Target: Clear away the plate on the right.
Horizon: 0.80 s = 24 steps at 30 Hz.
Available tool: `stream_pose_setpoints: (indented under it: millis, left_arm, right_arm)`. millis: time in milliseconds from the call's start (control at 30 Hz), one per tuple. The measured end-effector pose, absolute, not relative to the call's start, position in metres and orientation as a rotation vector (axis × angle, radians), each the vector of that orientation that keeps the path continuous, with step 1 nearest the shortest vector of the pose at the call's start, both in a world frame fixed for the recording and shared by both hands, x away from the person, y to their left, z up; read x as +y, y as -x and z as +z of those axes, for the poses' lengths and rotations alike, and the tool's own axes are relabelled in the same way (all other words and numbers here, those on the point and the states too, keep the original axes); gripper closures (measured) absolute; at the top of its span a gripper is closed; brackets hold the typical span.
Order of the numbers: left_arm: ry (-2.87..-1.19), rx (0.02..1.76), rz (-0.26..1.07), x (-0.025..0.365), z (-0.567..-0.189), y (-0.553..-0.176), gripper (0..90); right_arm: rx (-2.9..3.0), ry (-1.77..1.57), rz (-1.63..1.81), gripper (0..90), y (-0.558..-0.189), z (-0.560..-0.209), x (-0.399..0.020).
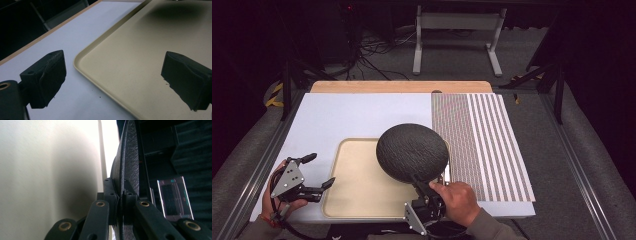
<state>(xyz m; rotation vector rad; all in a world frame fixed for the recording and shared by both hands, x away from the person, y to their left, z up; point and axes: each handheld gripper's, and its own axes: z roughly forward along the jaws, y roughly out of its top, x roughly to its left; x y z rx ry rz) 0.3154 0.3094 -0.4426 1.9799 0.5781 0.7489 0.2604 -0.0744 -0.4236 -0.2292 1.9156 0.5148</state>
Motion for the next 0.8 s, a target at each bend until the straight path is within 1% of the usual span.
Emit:
stream_pose_setpoints:
  millis: [233,800]
  left_arm:
    - [-1.976,0.576,0.750,0.310,-0.442,-0.315,6.6]
    - [-1.975,0.584,0.749,0.312,-0.442,-0.314,6.6]
  right_arm:
    - [1.959,0.290,0.528,86.4,-0.257,-0.430,-0.061]
    - [2.038,0.360,0.524,86.4,-0.250,-0.442,-0.049]
